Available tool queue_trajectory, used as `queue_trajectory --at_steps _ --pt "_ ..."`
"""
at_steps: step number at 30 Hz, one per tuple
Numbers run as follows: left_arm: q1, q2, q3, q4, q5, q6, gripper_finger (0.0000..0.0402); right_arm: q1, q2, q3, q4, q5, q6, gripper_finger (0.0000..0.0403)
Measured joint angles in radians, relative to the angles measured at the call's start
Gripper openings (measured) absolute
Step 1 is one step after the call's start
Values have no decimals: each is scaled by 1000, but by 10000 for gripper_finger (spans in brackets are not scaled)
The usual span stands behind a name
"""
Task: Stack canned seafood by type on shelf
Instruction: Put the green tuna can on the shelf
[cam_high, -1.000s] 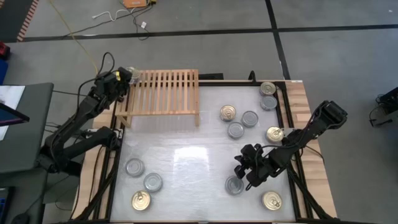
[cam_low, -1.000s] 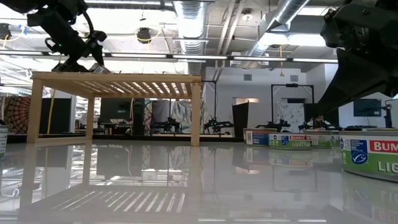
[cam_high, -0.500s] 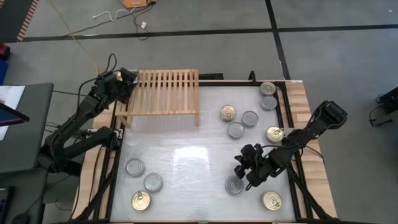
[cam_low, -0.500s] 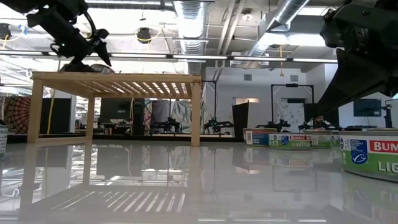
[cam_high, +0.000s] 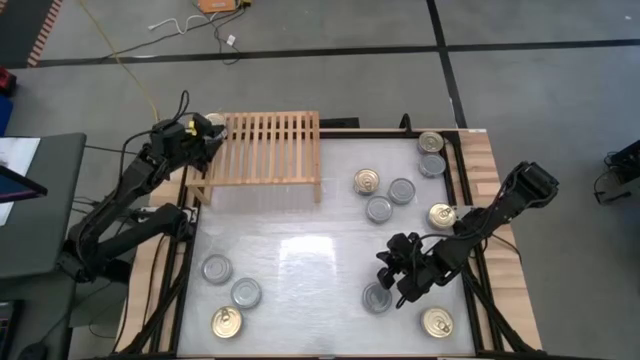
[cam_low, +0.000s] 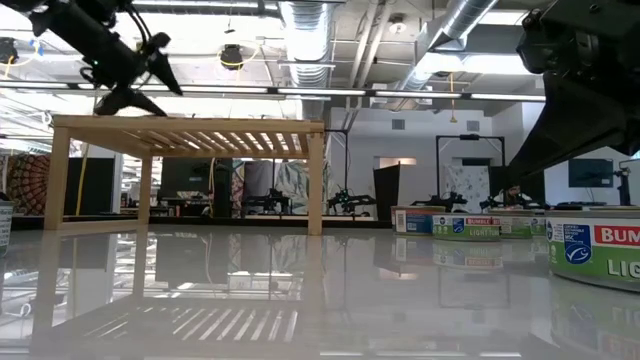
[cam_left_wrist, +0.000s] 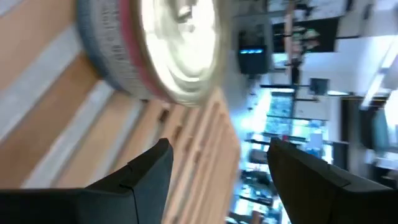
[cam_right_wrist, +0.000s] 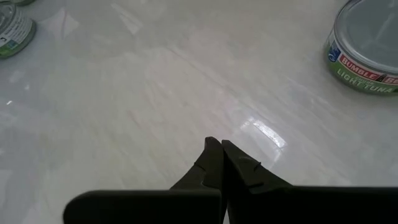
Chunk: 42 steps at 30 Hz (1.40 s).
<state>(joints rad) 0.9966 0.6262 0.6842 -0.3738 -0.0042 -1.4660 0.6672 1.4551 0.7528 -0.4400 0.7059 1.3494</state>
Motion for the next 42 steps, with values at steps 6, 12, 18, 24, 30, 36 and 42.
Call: queue_trajectory --at_steps 6,12,18,24,30,36,42 --pt "-33 -102 11 99 10 155 251 0 0 0 3 0 -15 22" --pt "-200 -204 34 100 41 431 251 -7 0 0 1 0 -15 22" --pt "-462 -200 33 147 23 671 251 -39 0 0 2 0 -15 22" --pt "-651 -117 33 208 19 957 251 -82 0 0 9 0 -15 22" --pt "-786 2 33 209 7 1086 251 -111 0 0 27 0 -15 22" --pt "-928 129 33 209 -126 1157 251 -127 0 0 29 0 -15 22" --pt "-1133 272 33 265 -242 1190 251 -127 -1 0 30 -3 -14 22"
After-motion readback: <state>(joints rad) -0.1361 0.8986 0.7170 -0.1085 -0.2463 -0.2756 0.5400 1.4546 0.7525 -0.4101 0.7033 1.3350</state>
